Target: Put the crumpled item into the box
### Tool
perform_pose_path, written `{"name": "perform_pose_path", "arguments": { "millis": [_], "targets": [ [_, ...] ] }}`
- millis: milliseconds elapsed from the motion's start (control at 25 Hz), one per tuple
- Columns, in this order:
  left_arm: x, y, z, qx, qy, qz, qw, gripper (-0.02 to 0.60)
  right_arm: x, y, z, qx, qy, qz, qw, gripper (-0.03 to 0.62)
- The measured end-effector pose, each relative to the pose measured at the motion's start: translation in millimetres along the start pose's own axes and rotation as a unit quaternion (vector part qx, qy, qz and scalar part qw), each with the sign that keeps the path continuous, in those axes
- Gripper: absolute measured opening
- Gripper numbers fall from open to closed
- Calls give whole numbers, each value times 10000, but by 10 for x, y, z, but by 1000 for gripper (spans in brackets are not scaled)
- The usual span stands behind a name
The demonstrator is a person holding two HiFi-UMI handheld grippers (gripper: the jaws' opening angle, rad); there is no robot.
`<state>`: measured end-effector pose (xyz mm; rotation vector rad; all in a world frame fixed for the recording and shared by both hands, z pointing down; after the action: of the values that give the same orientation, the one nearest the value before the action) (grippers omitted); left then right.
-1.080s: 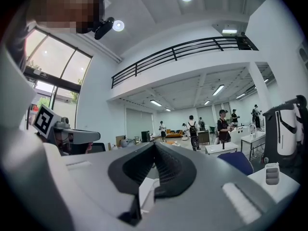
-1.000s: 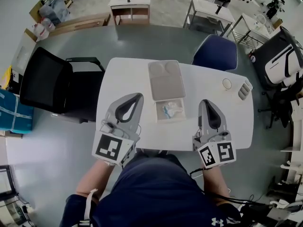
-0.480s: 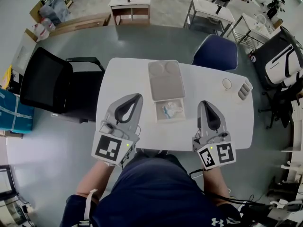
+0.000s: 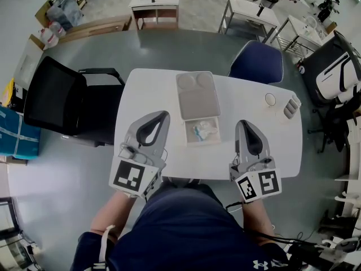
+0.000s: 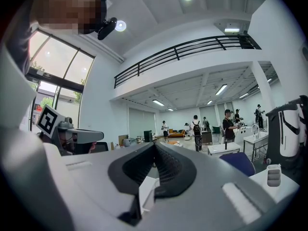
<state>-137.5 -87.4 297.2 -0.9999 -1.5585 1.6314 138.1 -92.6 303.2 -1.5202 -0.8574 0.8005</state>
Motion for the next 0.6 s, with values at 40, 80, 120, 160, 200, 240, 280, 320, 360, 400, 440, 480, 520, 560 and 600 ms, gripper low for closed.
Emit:
{"name": "perform_pose_path", "arguments": {
  "millis": [40,80,120,160,200,240,280,320,360,400,440,480,520,560,600],
  "targets": [
    [4,-8,7,8,-1,6,10000,2,-5,-2,8,-6,7,1,10000,2],
    [9,-13,13,28,2,20,10000,2,-9,-4,19,-7,14,2,10000,2],
    [13,-14,15,73,13,41,10000,2,-12,-6,30,-3,23,0,10000,2],
    [13,-13,13,112,23,56,9999,2,-11,-7,37,4,31,-5,10000,2],
    [11,-12,8,132,26,63,9999,2,-8,-6,39,13,38,-10,10000,2],
    [8,-11,2,143,26,66,9999,2,-5,-5,37,19,42,-15,10000,2],
    [6,-10,-2,147,27,67,9999,2,-3,-3,35,19,44,-17,10000,2],
    [4,-8,-5,142,28,66,9999,2,-1,-2,31,16,46,-17,10000,2],
    [1,-6,-9,138,30,67,9999,2,2,0,26,13,48,-15,10000,2],
    [-4,-5,-14,137,32,69,9999,2,5,1,18,13,49,-13,10000,2],
    [-11,-3,-19,137,34,70,9999,2,7,3,10,12,49,-11,10000,2],
    [-17,-2,-20,137,35,69,9999,2,6,4,3,10,47,-10,10000,2],
    [-21,-1,-18,136,36,69,9999,2,3,4,-1,7,43,-8,10000,2],
    [-23,-1,-17,135,38,70,9999,2,2,4,-3,4,40,-7,10000,2],
    [-25,-1,-17,136,43,74,9999,2,2,4,-6,2,39,-7,10000,2]
  ]
}}
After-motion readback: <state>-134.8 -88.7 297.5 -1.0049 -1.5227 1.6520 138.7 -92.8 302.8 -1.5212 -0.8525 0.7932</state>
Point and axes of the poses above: the fingertips, and each gripper's own axes: x backward along the fingers, z to its left, y out of its top, the point moved 9 cm from there along x, backward along the fingers, and after that the axes turned 1 degree about -x, right-handed, at the moved point
